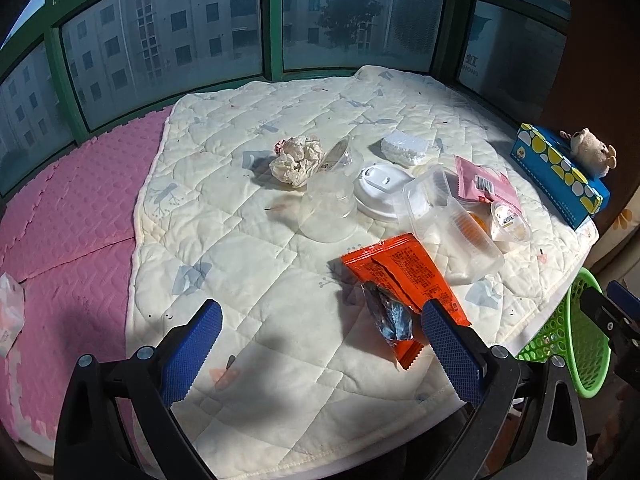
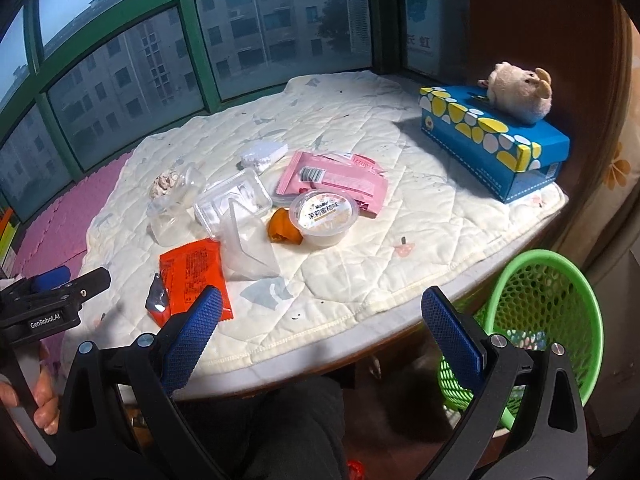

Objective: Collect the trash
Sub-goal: 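Grasp the clear plastic tray with the right tool while the left tool reaches the orange wrapper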

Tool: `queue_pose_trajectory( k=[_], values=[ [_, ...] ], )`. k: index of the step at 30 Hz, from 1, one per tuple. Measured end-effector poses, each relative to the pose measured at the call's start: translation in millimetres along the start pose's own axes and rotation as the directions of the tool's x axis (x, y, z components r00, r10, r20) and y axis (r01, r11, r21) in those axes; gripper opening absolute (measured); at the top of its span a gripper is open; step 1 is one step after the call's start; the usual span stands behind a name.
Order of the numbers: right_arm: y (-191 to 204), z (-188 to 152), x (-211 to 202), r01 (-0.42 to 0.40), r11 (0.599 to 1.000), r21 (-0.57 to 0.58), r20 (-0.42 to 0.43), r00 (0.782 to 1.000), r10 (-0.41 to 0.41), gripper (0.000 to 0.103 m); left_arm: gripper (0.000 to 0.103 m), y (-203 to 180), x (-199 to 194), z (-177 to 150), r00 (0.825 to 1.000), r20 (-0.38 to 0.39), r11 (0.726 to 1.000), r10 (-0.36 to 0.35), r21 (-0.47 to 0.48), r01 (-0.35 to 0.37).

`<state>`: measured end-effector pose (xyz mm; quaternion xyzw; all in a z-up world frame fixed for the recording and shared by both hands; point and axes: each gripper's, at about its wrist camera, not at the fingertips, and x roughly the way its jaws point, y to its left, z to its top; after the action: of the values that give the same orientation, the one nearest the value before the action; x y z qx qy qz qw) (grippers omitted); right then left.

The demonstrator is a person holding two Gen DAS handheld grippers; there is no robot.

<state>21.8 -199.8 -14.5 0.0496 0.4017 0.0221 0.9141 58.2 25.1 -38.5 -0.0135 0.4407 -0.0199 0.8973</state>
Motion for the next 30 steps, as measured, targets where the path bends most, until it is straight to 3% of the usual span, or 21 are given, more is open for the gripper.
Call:
queue_pose_trajectory(
  k=[8,14,21,30],
  values=[
    [11.9,9.3,28.9,-0.129,0.992,-0.001,-0.052,0.99,0.128,0.094,0.097,12.2,9.6,2.3,1.0,-0.011,1.0,0.009,-0.016,-0.009],
    [20.9,18.9,60.1,-0.267,0.963,0.047,-0.117,0.956,0.271,0.091,0.097,24.3,15.9,2.9,1.0,-0.023,0.999,0.016,-0.037,-0.017],
    [19.9,29.0,95.1,-0.338,0.936,0.101,-0.171,0.92,0.351,0.087,0.097,33.1,23.0,3.4,0.999,-0.033,0.999,0.016,-0.043,-0.017],
    [25.6,28.3,127.7,-0.338,0.935,0.11,-0.222,0.908,0.355,0.082,0.097,38.0,33.3,2.9,0.998,-0.056,0.999,0.019,-0.047,-0.022]
  ],
)
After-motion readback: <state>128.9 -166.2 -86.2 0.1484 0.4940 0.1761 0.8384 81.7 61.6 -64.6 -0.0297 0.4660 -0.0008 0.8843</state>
